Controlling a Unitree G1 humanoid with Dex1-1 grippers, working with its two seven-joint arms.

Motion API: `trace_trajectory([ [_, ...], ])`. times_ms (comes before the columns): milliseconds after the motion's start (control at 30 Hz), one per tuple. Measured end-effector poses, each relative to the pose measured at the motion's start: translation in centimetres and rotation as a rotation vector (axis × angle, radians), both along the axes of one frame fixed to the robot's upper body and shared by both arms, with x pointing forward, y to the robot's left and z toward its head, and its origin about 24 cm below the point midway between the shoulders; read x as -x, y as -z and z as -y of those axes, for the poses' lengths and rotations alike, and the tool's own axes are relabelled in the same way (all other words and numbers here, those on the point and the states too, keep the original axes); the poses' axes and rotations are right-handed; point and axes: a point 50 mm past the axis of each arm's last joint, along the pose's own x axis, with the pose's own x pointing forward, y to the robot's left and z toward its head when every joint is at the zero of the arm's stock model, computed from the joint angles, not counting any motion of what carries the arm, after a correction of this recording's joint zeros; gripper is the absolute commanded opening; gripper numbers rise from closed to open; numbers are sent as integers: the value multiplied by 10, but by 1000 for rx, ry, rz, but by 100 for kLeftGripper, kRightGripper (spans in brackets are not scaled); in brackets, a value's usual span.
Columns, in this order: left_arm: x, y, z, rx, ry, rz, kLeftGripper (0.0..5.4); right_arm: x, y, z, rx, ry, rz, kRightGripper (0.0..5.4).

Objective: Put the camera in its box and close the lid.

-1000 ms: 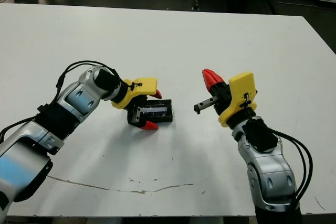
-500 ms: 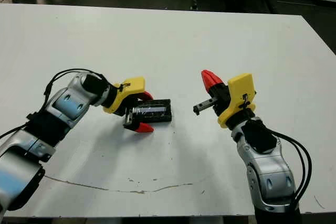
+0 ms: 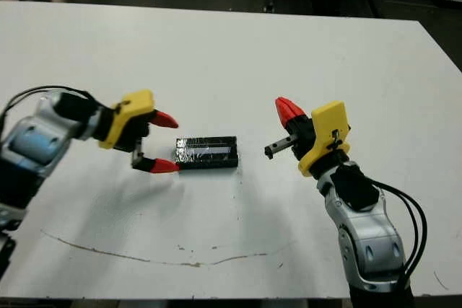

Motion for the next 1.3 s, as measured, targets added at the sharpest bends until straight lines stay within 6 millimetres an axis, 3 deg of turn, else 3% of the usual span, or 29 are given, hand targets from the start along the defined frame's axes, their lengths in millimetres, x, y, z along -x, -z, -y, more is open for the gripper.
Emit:
trace_trajectory([
  [267, 5, -24, -36, -42, -116, 36, 538, 0, 1, -1, 2, -6, -2, 0],
  [433, 5, -44, -42, -43, -258, 70, 497, 0, 1, -1, 2, -6, -3, 0],
  [567, 2, -52, -27, 111, -375, 173, 439, -1, 1, -1, 2, -7, -4, 0],
  [867, 11, -35, 21, 474, -461, 220, 306, -2, 1, 0, -3, 5, -4, 0],
  [1067, 17, -21, 48, 561, -515, 208, 215, -2, 1, 2, -8, 20, -2, 0],
  [1300, 24, 11, 77, 552, -534, 83, 110, 0, 1, 5, -22, 30, -5, 0],
])
